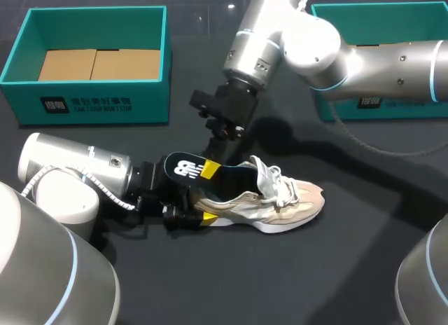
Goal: Take the shoe out of the shoebox, open the shoe tongue, remove and reinsert the insole, then place the shoe into the shoebox
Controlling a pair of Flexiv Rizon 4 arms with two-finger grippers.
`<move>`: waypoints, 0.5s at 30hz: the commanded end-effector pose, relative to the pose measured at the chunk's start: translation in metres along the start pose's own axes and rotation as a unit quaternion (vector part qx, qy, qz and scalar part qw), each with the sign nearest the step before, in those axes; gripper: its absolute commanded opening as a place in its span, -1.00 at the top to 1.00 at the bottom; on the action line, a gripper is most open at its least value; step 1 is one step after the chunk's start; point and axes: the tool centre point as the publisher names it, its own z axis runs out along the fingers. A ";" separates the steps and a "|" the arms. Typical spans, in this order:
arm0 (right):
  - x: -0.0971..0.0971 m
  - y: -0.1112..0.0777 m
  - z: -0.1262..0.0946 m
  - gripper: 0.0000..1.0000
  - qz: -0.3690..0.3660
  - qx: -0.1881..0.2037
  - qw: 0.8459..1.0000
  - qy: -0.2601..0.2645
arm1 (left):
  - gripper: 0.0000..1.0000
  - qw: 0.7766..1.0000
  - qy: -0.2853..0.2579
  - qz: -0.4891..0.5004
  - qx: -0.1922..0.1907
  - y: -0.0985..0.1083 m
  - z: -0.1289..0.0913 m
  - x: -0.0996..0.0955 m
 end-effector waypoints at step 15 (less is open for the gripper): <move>0.050 0.053 -0.040 1.00 -0.099 -0.025 0.995 -0.004 | 1.00 1.000 0.000 0.000 -0.002 0.001 0.001 -0.001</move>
